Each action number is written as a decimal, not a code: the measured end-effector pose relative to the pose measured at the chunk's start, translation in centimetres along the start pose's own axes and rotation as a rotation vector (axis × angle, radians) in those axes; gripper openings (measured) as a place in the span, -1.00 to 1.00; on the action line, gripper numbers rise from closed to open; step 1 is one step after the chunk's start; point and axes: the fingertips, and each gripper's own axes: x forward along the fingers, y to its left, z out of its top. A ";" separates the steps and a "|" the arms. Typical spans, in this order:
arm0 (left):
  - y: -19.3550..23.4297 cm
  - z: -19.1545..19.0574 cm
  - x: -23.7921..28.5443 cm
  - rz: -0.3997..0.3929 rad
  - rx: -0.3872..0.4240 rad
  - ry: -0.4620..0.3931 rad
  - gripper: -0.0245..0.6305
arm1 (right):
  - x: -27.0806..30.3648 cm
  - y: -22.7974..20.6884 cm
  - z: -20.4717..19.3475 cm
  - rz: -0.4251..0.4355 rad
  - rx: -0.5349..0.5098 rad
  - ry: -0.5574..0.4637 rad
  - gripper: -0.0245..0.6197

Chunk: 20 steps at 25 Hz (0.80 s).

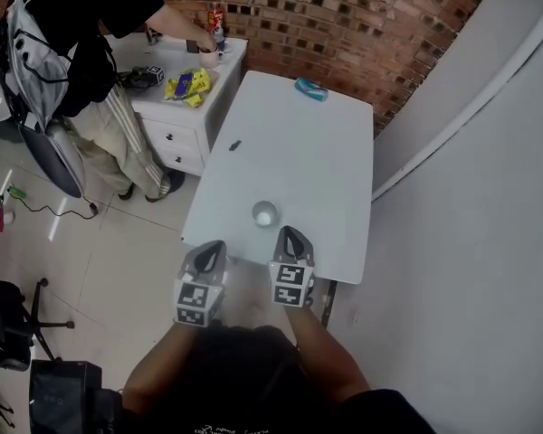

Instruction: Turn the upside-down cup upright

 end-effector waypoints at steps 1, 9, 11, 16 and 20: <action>-0.4 0.0 -0.2 0.005 -0.001 0.002 -0.95 | -0.3 -0.3 -0.1 0.002 0.001 0.006 -0.88; 0.3 0.2 -3.3 0.086 0.083 0.001 -0.94 | -3.8 -1.3 -1.4 -0.003 0.044 -0.019 -0.89; 0.6 0.0 -3.8 0.086 0.070 -0.001 -0.94 | -4.5 -1.0 -2.2 -0.022 0.025 -0.003 -0.89; 0.1 -1.2 -4.6 0.038 0.094 0.007 -0.94 | -6.9 -0.8 -4.2 -0.068 0.027 0.029 -0.89; -1.0 -1.1 -6.1 0.003 0.089 -0.018 -0.95 | -9.6 -0.1 -4.6 -0.101 0.028 0.021 -0.89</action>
